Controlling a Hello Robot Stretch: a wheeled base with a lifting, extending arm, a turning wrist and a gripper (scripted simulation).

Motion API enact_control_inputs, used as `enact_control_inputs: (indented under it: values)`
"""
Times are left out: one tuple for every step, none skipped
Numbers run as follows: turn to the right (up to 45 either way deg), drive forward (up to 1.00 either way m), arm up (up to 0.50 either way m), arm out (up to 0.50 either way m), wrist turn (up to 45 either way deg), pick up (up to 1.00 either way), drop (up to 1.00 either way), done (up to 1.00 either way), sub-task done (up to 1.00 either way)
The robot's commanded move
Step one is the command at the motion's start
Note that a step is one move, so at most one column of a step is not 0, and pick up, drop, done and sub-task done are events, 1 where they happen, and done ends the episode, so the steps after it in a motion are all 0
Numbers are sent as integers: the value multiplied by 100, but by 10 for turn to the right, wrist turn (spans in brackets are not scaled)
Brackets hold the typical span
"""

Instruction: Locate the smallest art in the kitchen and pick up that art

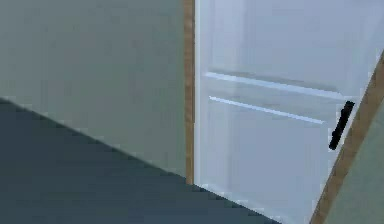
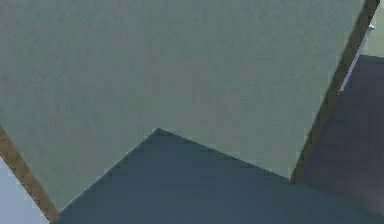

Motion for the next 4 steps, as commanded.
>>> enact_control_inputs:
  values:
    - [450,0,0,0,0,0,0,0,0]
    - [450,0,0,0,0,0,0,0,0]
    - [450,0,0,0,0,0,0,0,0]
    - [150,0,0,0,0,0,0,0,0]
